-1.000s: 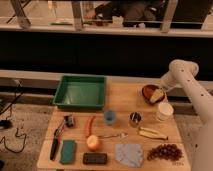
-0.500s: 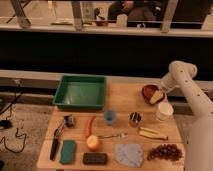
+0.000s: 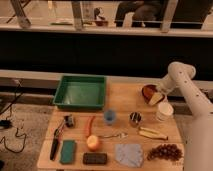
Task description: Stack bowls into tray
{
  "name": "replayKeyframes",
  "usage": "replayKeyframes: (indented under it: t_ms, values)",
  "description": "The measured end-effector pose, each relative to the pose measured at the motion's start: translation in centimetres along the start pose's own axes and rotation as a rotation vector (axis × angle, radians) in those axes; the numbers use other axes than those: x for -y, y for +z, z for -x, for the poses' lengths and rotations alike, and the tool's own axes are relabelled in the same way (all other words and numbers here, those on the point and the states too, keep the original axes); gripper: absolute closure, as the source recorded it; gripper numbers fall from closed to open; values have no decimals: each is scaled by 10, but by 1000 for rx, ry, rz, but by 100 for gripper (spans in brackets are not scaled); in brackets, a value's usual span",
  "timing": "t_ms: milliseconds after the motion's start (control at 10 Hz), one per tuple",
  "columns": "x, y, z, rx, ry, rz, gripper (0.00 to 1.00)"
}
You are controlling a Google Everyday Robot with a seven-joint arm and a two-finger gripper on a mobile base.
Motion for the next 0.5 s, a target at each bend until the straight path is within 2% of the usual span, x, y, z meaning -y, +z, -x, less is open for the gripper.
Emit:
replayKeyframes:
  t_ms: [200,500]
  values:
    - [-2,5,-7,-7,8,2,20]
    - [0,27,-22,-1,15,-6,20]
